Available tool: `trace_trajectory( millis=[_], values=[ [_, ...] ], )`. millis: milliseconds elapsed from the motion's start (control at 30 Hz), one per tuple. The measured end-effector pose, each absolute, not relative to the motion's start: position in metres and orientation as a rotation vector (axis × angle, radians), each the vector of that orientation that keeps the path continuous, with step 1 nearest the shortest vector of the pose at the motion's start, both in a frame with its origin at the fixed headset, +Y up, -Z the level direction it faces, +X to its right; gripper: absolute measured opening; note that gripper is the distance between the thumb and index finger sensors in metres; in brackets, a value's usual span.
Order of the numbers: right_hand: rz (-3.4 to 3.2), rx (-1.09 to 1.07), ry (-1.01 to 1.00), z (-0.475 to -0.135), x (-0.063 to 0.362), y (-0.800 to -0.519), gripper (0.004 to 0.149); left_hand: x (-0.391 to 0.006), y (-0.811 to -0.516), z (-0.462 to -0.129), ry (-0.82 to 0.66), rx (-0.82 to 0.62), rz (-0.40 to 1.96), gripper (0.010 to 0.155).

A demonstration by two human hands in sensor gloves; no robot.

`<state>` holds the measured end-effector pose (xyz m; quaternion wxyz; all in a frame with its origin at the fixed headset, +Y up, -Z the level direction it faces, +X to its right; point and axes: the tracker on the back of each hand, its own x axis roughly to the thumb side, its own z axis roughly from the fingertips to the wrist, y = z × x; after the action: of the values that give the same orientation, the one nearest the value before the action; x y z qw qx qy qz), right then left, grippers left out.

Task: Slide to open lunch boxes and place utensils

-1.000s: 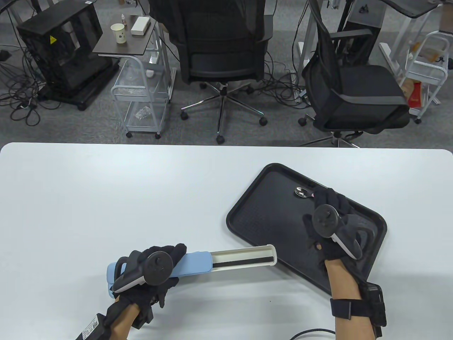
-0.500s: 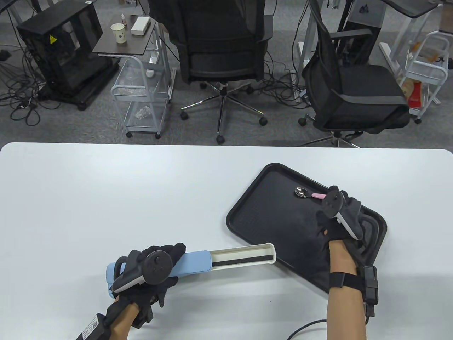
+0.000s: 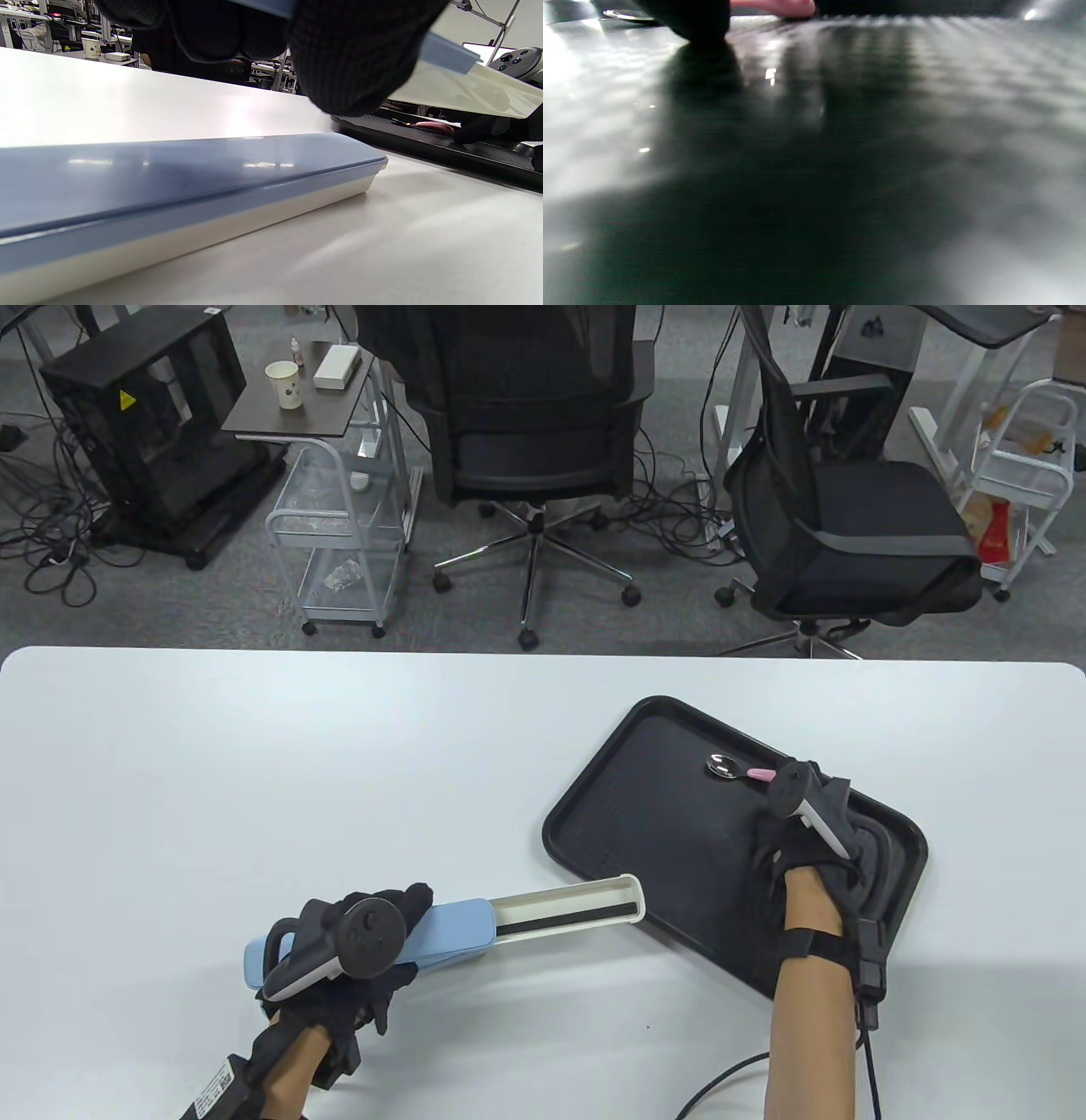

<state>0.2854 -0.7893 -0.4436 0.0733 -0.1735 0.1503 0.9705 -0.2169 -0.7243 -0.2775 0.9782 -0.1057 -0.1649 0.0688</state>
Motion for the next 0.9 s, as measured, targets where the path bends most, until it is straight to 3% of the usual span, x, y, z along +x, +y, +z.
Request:
trace_trajectory(
  millis=[200, 333, 500, 733, 900],
  values=[
    [2.930, -0.557, 0.430, -0.444, 0.288, -0.790, 0.074, -0.218, -0.724, -0.278, -0.322, -0.211, 0.141, 0.084],
    [2.988, -0.558, 0.362, -0.438, 0.285, -0.788, 0.057, -0.219, -0.724, -0.278, -0.324, -0.207, 0.146, 0.084],
    [3.120, -0.468, 0.217, -0.424, 0.272, -0.778, 0.049, -0.218, -0.724, -0.277, -0.331, -0.213, 0.150, 0.084],
    [3.083, -0.368, 0.378, -0.395, 0.261, -0.764, 0.049, -0.218, -0.725, -0.277, -0.344, -0.218, 0.163, 0.084],
    [3.007, -0.196, 0.062, -0.364, 0.239, -0.729, 0.049, -0.217, -0.726, -0.277, -0.355, -0.224, 0.172, 0.084]
  ],
)
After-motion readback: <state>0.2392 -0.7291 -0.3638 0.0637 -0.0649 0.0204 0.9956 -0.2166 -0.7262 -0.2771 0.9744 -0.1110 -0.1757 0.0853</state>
